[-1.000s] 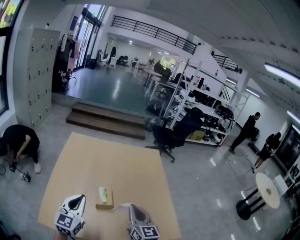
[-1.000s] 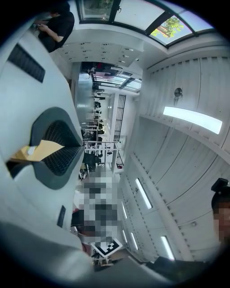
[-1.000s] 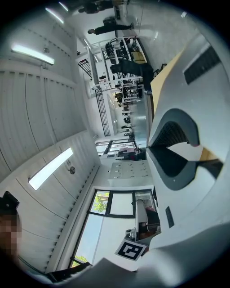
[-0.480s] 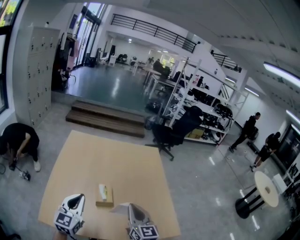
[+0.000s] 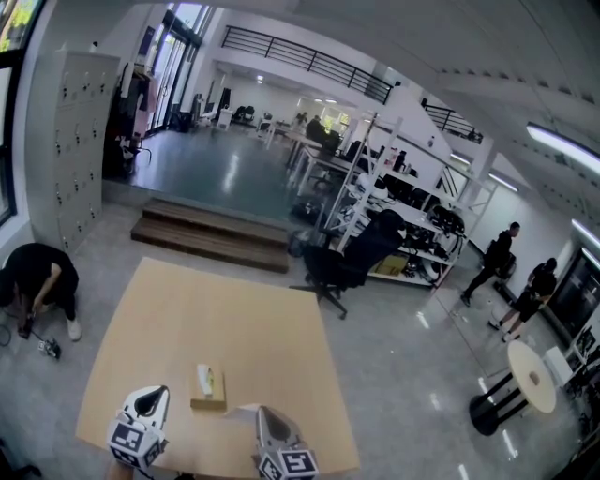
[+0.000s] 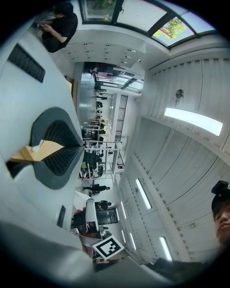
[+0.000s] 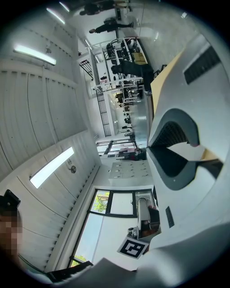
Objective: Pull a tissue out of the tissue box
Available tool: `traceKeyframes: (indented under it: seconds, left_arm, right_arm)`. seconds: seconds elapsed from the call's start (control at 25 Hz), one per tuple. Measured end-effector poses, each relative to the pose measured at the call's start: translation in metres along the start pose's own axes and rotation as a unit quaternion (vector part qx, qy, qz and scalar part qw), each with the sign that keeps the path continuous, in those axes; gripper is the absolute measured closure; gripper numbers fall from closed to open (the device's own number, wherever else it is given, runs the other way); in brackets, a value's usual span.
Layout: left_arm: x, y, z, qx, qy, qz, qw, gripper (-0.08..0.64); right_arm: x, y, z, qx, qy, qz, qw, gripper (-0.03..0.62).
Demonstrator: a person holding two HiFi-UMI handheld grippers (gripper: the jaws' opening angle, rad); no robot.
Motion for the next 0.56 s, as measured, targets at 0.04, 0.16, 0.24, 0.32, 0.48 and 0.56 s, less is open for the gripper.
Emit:
traceKeyframes:
  seconds: [0.04,0.16,0.24,0.32,0.48,0.56]
  left_arm:
    - [0.001,0.000,-0.001,0.003,0.001,0.000,1.0000,0.552]
    - [0.000,-0.008,-0.001,0.007,0.002,0.004,1.0000,0.552]
    - [0.000,-0.011,0.000,0.004,0.000,0.004,1.0000,0.552]
    - [0.002,-0.005,0.001,0.008,0.001,-0.002,1.0000,0.552]
    - [-0.001,-0.004,0.002,0.001,0.000,-0.001,1.0000,0.552]
    - [-0.003,-0.005,0.001,0.002,0.001,0.003,1.0000,0.552]
  right_arm:
    - [-0.001,-0.001,-0.001,0.001,0.001,-0.001,1.000,0.584]
    - [-0.002,-0.002,0.000,0.001,0.000,-0.003,1.000,0.584]
    - [-0.001,-0.002,0.000,0.001,-0.001,-0.003,1.000,0.584]
    - [0.000,-0.002,0.001,0.000,-0.002,-0.003,1.000,0.584]
    - [-0.001,-0.002,0.003,0.000,-0.002,-0.004,1.000,0.584]
    - [-0.002,-0.002,0.005,0.001,-0.002,-0.003,1.000,0.584]
Point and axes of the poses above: the fingertips, and each gripper's own axes: x forward along the fingers, z to its left, y out of its underside, the point moved 3 cm from there along -x, backward along the fingers, and after that the axes turned 14 degrees about x, right-handed, at the moved point
